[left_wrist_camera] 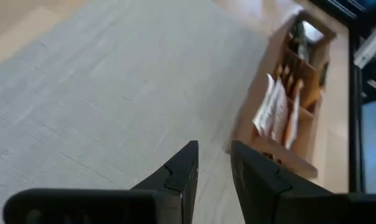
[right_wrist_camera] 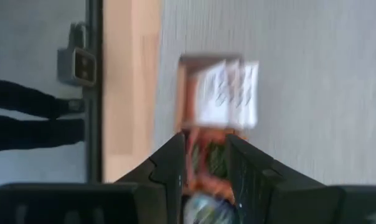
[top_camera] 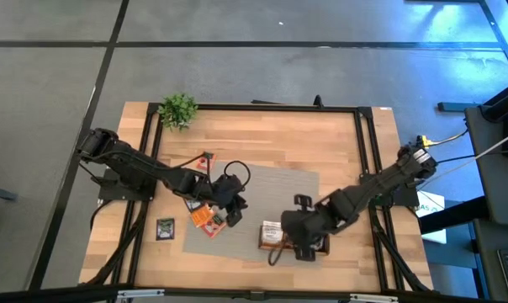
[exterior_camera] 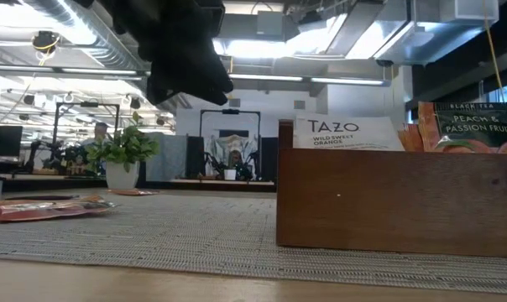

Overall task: Pick & Place Tea
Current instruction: Put the top yellow tea bag into the middle compartment of the wooden organizer

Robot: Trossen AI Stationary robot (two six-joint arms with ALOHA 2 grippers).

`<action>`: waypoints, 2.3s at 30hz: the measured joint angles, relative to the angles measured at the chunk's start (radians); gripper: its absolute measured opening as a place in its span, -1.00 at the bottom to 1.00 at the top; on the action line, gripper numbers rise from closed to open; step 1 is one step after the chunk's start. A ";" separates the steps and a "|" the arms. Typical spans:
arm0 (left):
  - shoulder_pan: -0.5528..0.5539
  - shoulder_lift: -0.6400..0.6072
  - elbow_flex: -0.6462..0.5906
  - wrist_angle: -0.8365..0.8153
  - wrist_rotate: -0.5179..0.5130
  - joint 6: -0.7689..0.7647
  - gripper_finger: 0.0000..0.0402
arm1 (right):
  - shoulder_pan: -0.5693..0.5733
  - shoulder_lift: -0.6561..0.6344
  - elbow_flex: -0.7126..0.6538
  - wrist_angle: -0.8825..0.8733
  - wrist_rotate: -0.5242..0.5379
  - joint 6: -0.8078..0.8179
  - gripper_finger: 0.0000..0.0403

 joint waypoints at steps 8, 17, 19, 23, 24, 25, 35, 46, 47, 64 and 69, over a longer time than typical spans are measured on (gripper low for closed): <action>0.082 -0.014 0.000 -0.222 -0.029 -0.049 -0.68 | -0.223 0.000 0.000 0.051 -0.183 -0.338 -0.42; 0.125 -0.055 0.001 -0.619 -0.215 -0.352 -0.98 | -0.522 -0.042 -0.176 0.227 -0.453 -0.579 -0.42; 0.133 -0.059 0.001 -0.707 -0.229 -0.465 -0.99 | -0.582 -0.052 -0.217 0.293 -0.540 -0.584 -0.42; 0.184 -0.056 0.000 -0.741 -0.260 -0.571 -0.99 | -0.654 -0.048 -0.241 0.410 -0.704 -0.578 -0.42; 0.207 -0.052 0.000 -0.740 -0.266 -0.574 -0.99 | -0.663 -0.045 -0.244 0.443 -0.722 -0.578 -0.42; 0.235 -0.049 0.000 -0.740 -0.266 -0.575 -0.99 | -0.671 -0.042 -0.248 0.462 -0.730 -0.577 -0.42; 0.539 -0.036 -0.045 -0.636 -0.120 -0.445 -0.99 | -0.702 -0.042 -0.252 0.555 -0.736 -0.608 -0.42; 0.650 -0.031 -0.114 -0.492 -0.003 -0.360 -0.99 | -0.764 -0.042 -0.252 0.587 -0.733 -0.607 -0.42; 0.649 -0.030 -0.114 -0.494 -0.001 -0.360 -0.99 | -0.770 -0.042 -0.252 0.589 -0.733 -0.608 -0.42; 0.675 0.060 -0.115 -0.453 0.025 -0.276 -0.99 | -0.794 -0.042 -0.252 0.590 -0.733 -0.633 -0.42; 0.687 0.097 -0.113 -0.438 0.050 -0.235 -0.99 | -0.794 -0.042 -0.252 0.589 -0.732 -0.654 -0.42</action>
